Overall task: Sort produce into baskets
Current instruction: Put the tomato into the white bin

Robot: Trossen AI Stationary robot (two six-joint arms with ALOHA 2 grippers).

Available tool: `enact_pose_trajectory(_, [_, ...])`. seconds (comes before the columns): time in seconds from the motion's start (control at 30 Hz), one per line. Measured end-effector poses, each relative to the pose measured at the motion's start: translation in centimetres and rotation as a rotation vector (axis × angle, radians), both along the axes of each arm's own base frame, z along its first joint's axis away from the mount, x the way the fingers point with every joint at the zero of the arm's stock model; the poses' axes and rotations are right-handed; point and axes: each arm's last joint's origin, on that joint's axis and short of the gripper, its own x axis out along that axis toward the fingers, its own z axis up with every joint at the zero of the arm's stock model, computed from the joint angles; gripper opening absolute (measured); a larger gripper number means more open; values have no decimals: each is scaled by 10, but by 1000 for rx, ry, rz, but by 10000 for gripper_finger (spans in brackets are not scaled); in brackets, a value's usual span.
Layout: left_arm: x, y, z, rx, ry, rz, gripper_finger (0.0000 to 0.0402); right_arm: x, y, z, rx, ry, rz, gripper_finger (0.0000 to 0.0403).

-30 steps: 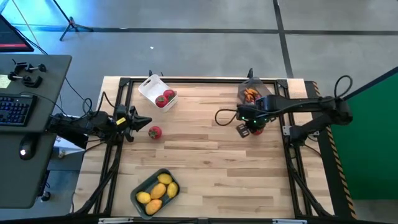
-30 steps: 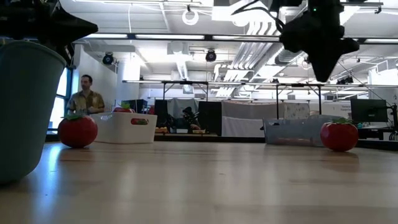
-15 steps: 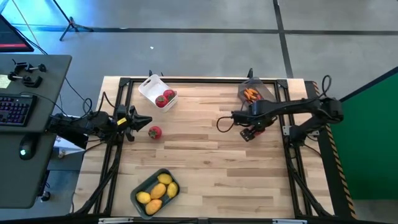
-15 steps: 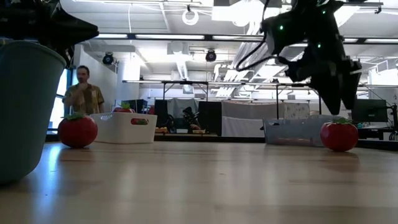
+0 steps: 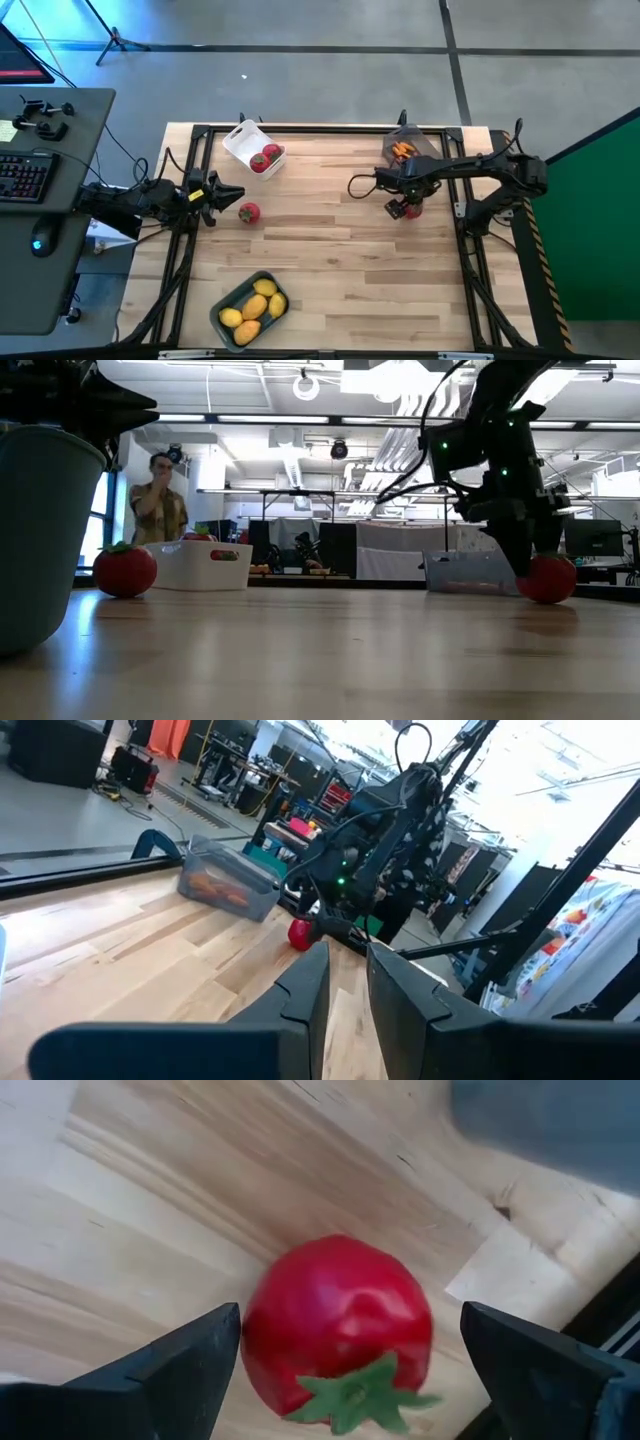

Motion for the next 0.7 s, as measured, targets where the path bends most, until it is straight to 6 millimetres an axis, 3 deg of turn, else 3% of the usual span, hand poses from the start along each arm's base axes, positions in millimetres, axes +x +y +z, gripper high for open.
enact_pose_trajectory(0.43, [0,0,-2,2,18,0,58,-11,4,-18,83,15,-24,356])
enact_pose_trajectory(0.57, [0,0,-2,3,20,0,58,-12,5,-19,111,14,-55,313])
enact_pose_trajectory(0.7, [-1,0,-1,-7,14,0,48,-5,3,-11,102,-23,-52,243])
